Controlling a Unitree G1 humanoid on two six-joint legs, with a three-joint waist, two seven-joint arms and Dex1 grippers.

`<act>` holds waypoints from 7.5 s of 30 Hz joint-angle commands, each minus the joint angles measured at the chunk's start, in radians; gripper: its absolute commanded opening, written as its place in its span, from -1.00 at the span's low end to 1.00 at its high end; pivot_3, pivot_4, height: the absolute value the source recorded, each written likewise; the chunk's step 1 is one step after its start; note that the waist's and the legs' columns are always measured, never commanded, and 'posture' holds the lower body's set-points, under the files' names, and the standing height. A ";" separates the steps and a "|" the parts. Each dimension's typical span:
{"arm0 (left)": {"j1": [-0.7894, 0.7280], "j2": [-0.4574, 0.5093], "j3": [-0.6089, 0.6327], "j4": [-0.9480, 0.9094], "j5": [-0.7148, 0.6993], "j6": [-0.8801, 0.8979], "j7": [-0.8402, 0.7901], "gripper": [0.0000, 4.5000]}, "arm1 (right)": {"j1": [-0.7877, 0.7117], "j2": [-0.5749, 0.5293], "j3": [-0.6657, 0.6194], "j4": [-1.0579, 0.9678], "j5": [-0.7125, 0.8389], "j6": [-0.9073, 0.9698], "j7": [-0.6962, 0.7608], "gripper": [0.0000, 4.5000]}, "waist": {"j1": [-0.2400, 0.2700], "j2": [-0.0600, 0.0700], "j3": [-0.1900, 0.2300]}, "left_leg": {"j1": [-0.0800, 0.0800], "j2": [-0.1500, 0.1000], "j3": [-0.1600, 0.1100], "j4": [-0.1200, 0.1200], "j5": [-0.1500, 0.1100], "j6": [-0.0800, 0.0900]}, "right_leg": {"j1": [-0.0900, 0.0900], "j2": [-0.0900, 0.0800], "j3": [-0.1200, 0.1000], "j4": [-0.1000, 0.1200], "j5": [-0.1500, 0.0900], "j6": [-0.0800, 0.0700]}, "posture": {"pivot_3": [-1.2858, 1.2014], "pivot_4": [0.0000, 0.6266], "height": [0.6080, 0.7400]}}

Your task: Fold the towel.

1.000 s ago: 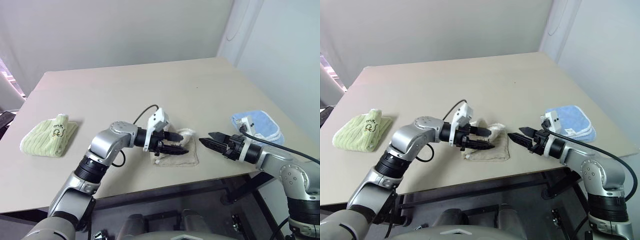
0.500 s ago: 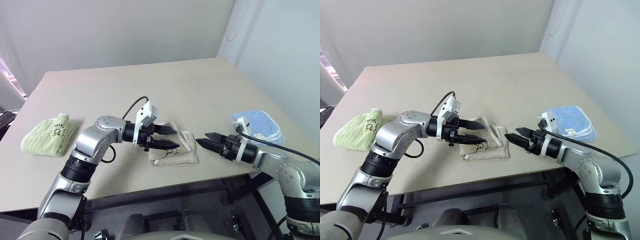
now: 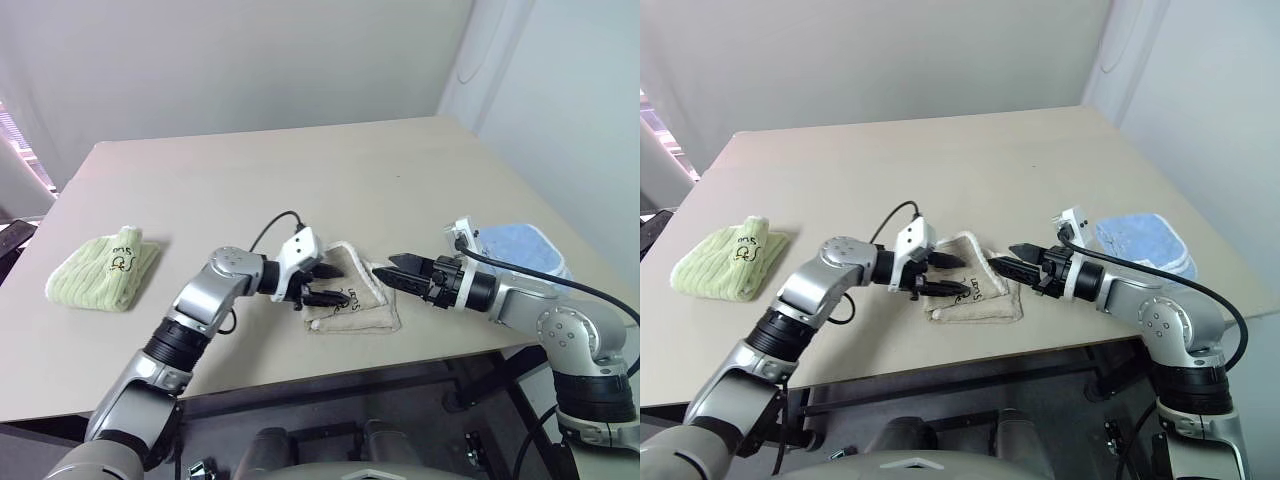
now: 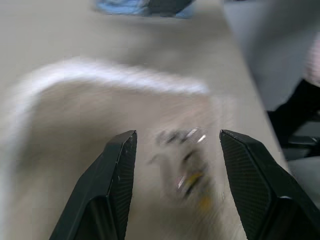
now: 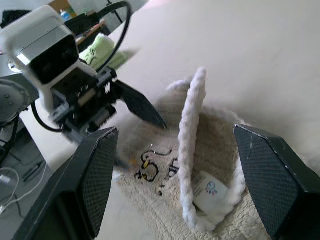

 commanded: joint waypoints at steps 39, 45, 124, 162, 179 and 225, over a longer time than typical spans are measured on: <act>0.015 -0.119 -0.035 0.057 0.156 -0.044 0.081 -0.99 | 0.012 -0.011 0.025 0.042 -0.077 -0.055 0.028 0.72 | -0.004 0.000 0.000 | 0.012 0.002 0.000 -0.001 -0.001 0.001 | 0.010 0.003 0.000 -0.001 -0.003 0.003 | 0.03 -1.00 1.00; 0.013 -0.079 0.011 -0.050 0.052 -0.018 -0.008 -0.99 | 0.016 -0.003 0.005 0.050 -0.073 -0.057 0.017 0.72 | -0.005 0.000 0.000 | 0.011 0.002 0.000 -0.001 -0.001 0.001 | 0.009 0.003 0.000 -0.001 -0.003 0.003 | 0.03 -1.00 1.00; 0.094 0.036 0.183 0.124 -0.057 -0.170 -0.142 -1.00 | -0.105 0.079 0.142 0.283 -0.189 -0.140 0.241 -0.17 | -0.004 -0.002 -0.002 | 0.010 0.003 -0.003 -0.002 -0.001 0.001 | 0.007 0.001 -0.001 0.000 -0.003 0.003 | 0.03 -1.00 1.00; 0.337 0.199 0.164 -0.242 -0.025 -0.179 -0.031 -1.00 | -0.423 0.122 0.215 0.870 -0.209 0.312 0.391 0.97 | -0.042 0.001 0.000 | 0.012 0.004 0.000 -0.003 -0.001 0.002 | 0.007 0.004 -0.001 0.001 -0.003 0.003 | 0.03 -1.00 1.00; 0.314 0.198 0.157 -0.230 -0.021 -0.178 -0.017 -1.00 | -0.420 0.193 0.149 0.931 -0.263 0.310 0.321 -0.62 | -0.063 -0.002 -0.002 | 0.016 0.009 -0.001 -0.004 -0.001 0.002 | 0.008 0.006 -0.001 0.002 -0.002 0.002 | 0.03 -1.00 1.00; 0.128 0.055 0.120 0.094 0.022 -0.302 -0.076 -1.00 | -0.083 0.430 -0.865 0.287 0.260 -0.080 -0.791 -1.00 | -0.039 0.010 0.002 | 0.011 0.005 0.002 -0.006 -0.002 0.004 | 0.004 0.002 0.003 0.000 -0.003 0.002 | 0.03 -1.00 1.00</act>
